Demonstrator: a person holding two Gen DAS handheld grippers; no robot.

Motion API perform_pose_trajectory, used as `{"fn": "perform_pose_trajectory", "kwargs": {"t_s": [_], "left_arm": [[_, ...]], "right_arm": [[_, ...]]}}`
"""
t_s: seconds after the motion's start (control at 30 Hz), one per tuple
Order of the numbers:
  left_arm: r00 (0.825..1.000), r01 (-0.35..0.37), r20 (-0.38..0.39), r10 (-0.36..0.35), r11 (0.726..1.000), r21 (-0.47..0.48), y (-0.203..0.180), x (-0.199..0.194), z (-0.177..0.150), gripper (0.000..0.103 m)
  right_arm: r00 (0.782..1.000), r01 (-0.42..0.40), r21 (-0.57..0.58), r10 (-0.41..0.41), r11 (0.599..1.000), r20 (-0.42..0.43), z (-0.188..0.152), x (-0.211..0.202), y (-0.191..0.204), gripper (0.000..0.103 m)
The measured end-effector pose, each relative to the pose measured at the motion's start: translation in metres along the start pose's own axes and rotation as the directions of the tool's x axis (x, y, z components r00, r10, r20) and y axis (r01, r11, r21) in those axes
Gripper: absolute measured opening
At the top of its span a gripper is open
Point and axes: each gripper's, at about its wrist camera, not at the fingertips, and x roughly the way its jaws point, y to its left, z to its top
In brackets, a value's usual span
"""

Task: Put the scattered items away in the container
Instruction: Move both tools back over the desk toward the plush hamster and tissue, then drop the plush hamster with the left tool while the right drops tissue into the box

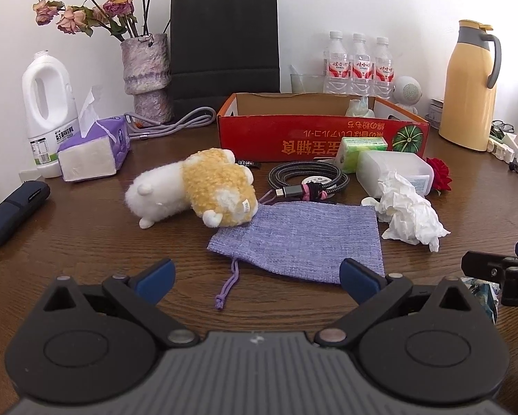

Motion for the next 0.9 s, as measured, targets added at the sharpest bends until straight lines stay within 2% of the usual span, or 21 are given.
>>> {"fn": "perform_pose_trajectory", "kwargs": {"t_s": [0.33, 0.5, 0.6, 0.8, 0.9], "left_arm": [[1.0, 0.0, 0.0, 0.0, 1.0, -0.005, 0.01, 0.005, 0.001, 0.103], [1.0, 0.013, 0.007, -0.013, 1.0, 0.004, 0.012, 0.013, 0.007, 0.103], [1.0, 0.018, 0.02, -0.018, 1.0, -0.003, 0.019, 0.021, 0.014, 0.103], [0.999, 0.029, 0.033, -0.028, 0.999, -0.023, 0.035, 0.048, 0.039, 0.103], [1.0, 0.019, 0.006, -0.019, 1.0, -0.016, 0.036, 0.07, 0.054, 0.103]], "right_arm": [[1.0, 0.006, -0.025, -0.006, 1.0, 0.002, 0.004, -0.001, 0.006, 0.097], [0.999, -0.048, -0.033, 0.048, 0.998, 0.018, 0.007, -0.008, 0.01, 0.097], [0.997, -0.08, -0.062, 0.08, 0.995, 0.001, 0.006, -0.007, 0.018, 0.095], [0.997, -0.07, -0.13, 0.064, 0.989, -0.047, 0.004, 0.005, 0.037, 0.088], [0.997, -0.065, -0.131, 0.061, 0.989, -0.037, 0.015, 0.012, 0.04, 0.086]]}}
